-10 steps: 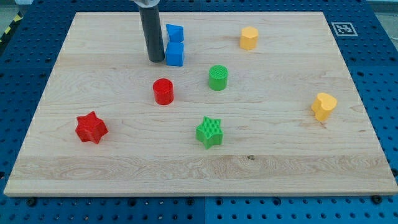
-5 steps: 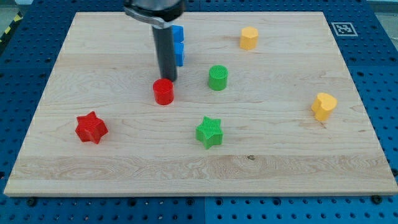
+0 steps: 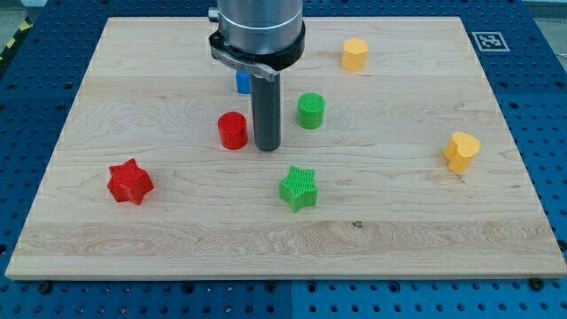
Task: Slide the red circle to the top left of the board
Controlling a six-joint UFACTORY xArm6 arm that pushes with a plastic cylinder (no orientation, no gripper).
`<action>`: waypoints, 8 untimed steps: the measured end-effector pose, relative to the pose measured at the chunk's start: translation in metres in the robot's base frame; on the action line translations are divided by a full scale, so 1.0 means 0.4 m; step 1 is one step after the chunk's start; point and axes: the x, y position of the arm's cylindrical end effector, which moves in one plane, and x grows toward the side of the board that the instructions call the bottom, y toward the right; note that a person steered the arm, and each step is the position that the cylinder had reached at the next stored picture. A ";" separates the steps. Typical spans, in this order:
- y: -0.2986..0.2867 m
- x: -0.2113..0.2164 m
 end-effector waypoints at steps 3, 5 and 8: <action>-0.060 0.000; -0.104 -0.009; -0.237 -0.055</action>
